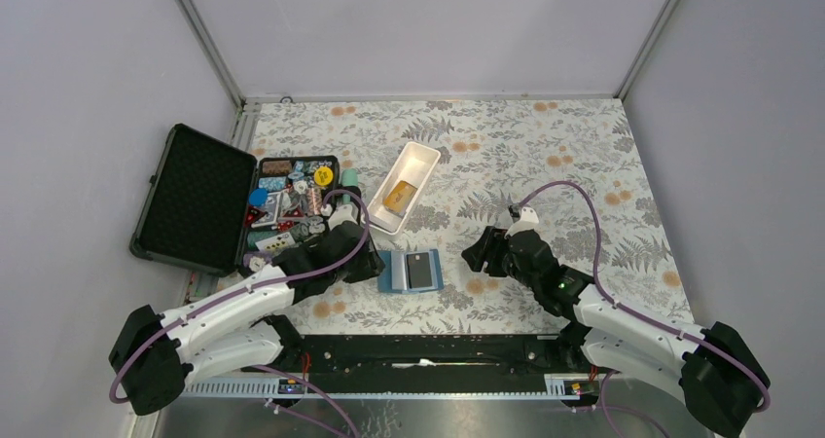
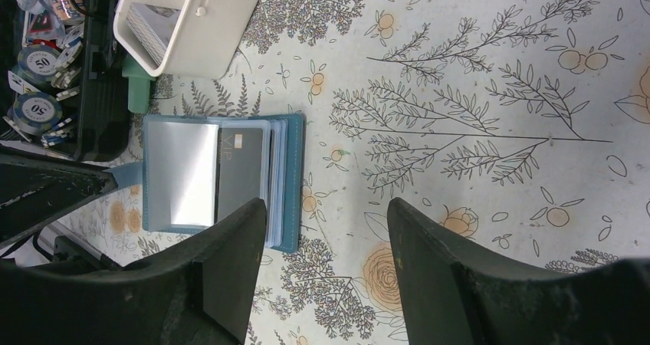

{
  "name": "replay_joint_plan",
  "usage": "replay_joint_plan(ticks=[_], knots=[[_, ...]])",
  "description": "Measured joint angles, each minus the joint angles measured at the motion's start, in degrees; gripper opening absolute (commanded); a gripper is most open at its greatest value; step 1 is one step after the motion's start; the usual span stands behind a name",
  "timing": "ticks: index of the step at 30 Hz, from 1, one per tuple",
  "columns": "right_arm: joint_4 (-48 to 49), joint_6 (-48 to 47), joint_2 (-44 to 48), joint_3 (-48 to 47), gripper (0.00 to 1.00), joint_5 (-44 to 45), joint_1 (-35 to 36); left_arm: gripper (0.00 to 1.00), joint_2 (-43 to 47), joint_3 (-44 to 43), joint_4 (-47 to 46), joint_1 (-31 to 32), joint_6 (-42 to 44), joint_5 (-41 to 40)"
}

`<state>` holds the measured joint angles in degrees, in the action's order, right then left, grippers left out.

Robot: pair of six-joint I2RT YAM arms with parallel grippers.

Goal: Put the credit cards into the card holder
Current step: Close the card holder at the center of the board.

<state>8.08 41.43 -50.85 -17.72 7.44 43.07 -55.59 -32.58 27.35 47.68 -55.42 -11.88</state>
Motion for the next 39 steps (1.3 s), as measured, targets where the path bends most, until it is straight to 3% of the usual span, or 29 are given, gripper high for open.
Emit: replay_joint_plan(ticks=[6, 8, 21, 30, 39], knots=[[0.20, 0.02, -0.94, 0.00, 0.65, -0.20, 0.00, 0.05, -0.66, 0.00, -0.09, -0.02, 0.35, -0.04], [0.24, 0.02, -1.31, 0.00, 0.65, -0.50, 0.00, 0.00, -1.29, -0.02, -0.04, -0.02, 0.59, 0.04], [2.01, -0.20, -3.28, 0.00, 0.68, -1.81, 0.00, 0.00, -1.05, -3.85, -4.74, -0.02, 0.85, 4.92], [3.48, -1.03, -8.74, -0.02, 0.66, -5.14, 0.00, 0.00, -10.27, -6.40, -14.23, 0.66, -0.52, 12.20], [2.67, 2.43, -6.80, 0.07, 0.66, -1.68, -0.02, 0.00, -15.76, -8.07, -22.43, 4.83, -3.17, 16.46]])
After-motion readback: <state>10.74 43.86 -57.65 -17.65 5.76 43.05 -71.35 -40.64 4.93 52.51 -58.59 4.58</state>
